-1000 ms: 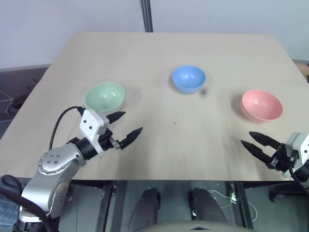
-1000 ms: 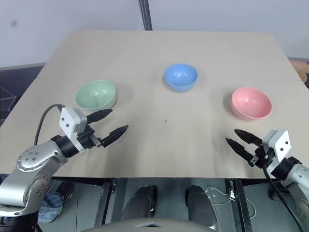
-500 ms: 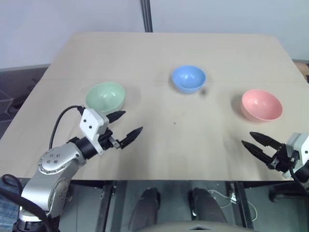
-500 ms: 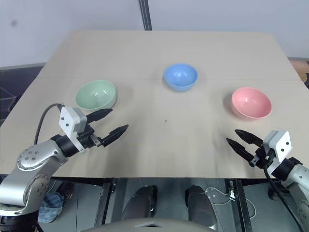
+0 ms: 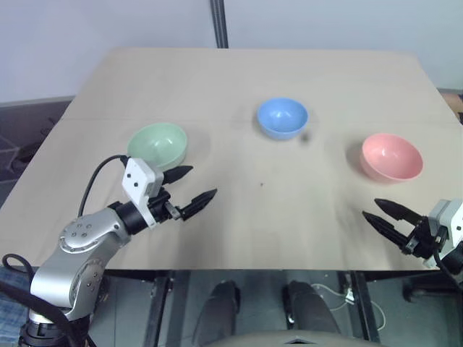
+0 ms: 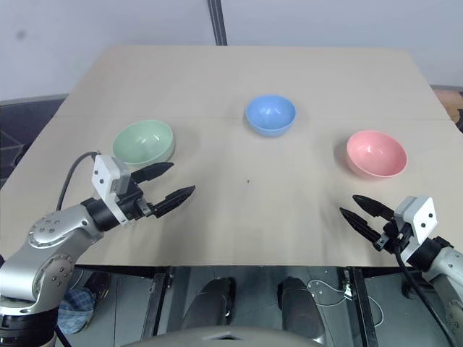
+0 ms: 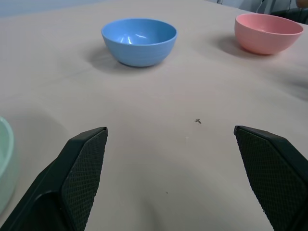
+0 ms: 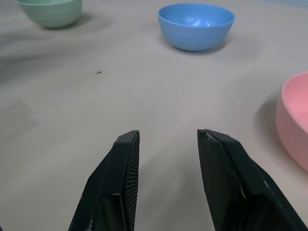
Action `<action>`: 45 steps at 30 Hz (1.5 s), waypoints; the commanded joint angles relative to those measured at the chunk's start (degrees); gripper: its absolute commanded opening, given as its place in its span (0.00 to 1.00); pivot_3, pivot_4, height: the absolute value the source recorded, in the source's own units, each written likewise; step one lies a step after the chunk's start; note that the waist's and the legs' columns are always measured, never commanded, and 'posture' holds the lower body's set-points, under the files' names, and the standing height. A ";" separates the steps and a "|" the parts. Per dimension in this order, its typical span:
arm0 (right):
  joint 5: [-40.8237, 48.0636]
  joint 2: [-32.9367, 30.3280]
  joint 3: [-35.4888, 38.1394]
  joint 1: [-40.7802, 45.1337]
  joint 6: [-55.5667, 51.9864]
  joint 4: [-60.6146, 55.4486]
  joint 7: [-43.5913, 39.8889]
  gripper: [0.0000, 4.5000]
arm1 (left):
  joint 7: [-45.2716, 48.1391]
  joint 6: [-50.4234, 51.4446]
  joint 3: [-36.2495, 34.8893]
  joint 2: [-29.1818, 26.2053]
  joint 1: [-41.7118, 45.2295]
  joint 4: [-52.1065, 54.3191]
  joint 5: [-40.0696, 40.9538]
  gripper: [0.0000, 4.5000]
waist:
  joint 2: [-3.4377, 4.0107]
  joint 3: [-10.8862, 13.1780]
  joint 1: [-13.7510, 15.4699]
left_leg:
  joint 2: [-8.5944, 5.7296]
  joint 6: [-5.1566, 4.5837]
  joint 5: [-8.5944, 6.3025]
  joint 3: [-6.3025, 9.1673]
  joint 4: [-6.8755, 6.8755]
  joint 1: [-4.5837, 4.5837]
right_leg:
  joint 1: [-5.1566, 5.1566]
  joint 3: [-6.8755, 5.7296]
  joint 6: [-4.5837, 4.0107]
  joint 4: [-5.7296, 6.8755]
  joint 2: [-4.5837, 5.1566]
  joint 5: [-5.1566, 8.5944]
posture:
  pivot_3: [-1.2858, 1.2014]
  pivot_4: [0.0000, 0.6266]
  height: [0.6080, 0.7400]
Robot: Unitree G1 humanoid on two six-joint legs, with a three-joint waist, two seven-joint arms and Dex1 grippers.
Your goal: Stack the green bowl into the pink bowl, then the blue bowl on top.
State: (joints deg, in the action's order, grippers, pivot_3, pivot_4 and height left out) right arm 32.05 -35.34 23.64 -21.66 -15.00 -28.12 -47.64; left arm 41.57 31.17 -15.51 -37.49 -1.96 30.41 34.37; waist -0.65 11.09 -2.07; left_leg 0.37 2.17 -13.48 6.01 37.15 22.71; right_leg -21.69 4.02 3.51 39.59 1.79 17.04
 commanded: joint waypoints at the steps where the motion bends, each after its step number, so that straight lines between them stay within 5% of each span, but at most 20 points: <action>1: 1.45 -0.75 2.13 -0.90 -1.78 -1.83 1.08 0.45 | 0.44 0.30 -1.29 -0.74 0.56 0.85 1.96 0.99 | 0.00 0.00 0.05 | 0.00 0.00 0.00 0.00 0.00 0.00 | 0.00 0.00 0.00 0.00 0.00 0.00 | 0.52 0.24 1.00; 7: 1.20 -0.62 2.10 0.06 -2.27 -1.97 2.40 0.97 | 0.41 -1.65 -0.69 -1.42 0.65 1.14 0.29 1.00 | 0.00 0.00 0.02 | 0.00 0.00 0.00 0.00 -0.01 0.00 | 0.00 0.00 0.00 -0.02 0.00 0.00 | 0.52 0.24 1.00; 27: -2.67 -3.40 0.92 2.02 -3.53 0.77 2.83 0.97 | 5.98 -2.30 -3.48 -3.54 4.55 2.38 9.51 1.00 | 0.00 0.00 0.05 | 0.01 0.00 0.00 -0.02 -0.05 0.03 | 0.00 0.00 0.00 -0.14 0.00 0.00 | 0.52 0.24 1.00; 39: -7.36 -11.49 -0.01 14.60 -8.25 5.74 5.81 0.97 | 7.62 -3.03 -5.54 -3.46 3.83 3.36 13.75 1.00 | -0.01 0.01 -0.02 | -0.01 0.00 0.00 -0.06 -0.03 0.04 | 0.00 0.02 0.01 -0.15 0.01 -0.01 | 0.52 0.24 1.00; 45: -12.08 -16.28 -6.26 23.63 -14.50 7.74 7.74 0.97 | 9.62 -2.82 -5.48 -4.27 3.49 3.38 14.80 1.00 | 0.02 0.03 -0.17 | 0.00 0.00 0.00 -0.07 -0.07 0.03 | -0.02 0.04 0.00 -0.15 0.00 -0.01 | 0.52 0.24 1.00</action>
State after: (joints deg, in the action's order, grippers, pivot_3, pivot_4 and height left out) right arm 21.32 -50.16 18.61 0.49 -27.92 -20.19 -40.53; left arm 50.49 29.31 -20.03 -41.04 1.34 32.01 47.76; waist -0.63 11.12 -2.24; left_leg 0.37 2.16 -13.48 5.94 37.08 22.74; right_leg -21.71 4.06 3.51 39.44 1.79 17.03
